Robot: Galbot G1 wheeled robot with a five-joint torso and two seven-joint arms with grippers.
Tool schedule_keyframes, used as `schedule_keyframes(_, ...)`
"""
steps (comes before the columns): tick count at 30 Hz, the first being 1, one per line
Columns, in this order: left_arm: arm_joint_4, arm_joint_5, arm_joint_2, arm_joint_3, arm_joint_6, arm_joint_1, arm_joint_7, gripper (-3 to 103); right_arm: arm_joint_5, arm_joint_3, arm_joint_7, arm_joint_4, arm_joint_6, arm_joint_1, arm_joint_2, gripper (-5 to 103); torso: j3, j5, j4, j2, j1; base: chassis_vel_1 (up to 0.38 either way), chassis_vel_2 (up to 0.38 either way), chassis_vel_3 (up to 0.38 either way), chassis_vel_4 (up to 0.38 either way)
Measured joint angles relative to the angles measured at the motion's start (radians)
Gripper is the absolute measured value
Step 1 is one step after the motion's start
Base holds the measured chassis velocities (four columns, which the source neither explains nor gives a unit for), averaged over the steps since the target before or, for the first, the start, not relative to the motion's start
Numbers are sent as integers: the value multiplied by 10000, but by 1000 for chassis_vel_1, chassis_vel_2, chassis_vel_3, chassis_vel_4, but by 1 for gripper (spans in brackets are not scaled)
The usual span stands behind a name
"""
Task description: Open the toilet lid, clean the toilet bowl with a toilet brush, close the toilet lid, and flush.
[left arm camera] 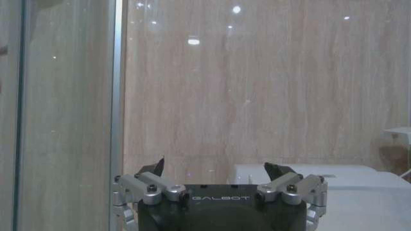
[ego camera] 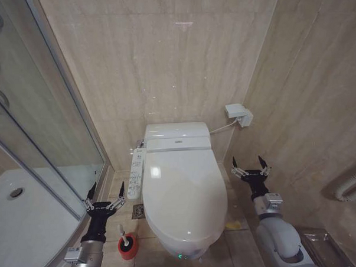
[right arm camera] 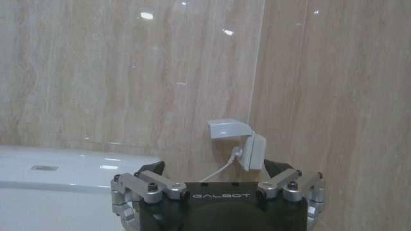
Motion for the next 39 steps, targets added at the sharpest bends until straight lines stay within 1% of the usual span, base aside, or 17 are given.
schedule_keyframes(25,0,0,0,0,0,4,0,100,-17,-8,19,-15,9,0,0,100,-1,0,0,1,-2,-3,9,6,-3)
schedule_keyframes(30,0,0,0,0,0,1,0,100,-17,-8,19,-16,12,0,-1,100,-1,-2,-1,1,-3,-120,118,113,-133)
schedule_keyframes(33,0,0,0,0,0,-2,0,100,-17,-10,19,-16,12,1,-1,100,2,2,3,-1,5,-129,159,145,-170)
schedule_keyframes(34,0,0,0,1,0,-9,0,100,-18,-9,19,-16,14,4,-1,100,5,-6,-1,-3,12,-153,158,143,-100)
schedule_keyframes(36,-1,0,0,-1,0,-8,0,100,-18,-9,20,-16,16,6,-1,100,4,2,1,-3,11,-130,98,72,-70)
schedule_keyframes(38,0,0,0,0,0,-8,0,100,-17,-10,19,-16,16,4,-1,100,4,0,2,-3,9,-54,49,21,-20)
schedule_keyframes(39,-1,0,0,0,0,-7,0,100,-17,-9,20,-16,17,3,-1,100,3,-4,-2,-2,6,0,0,0,0)
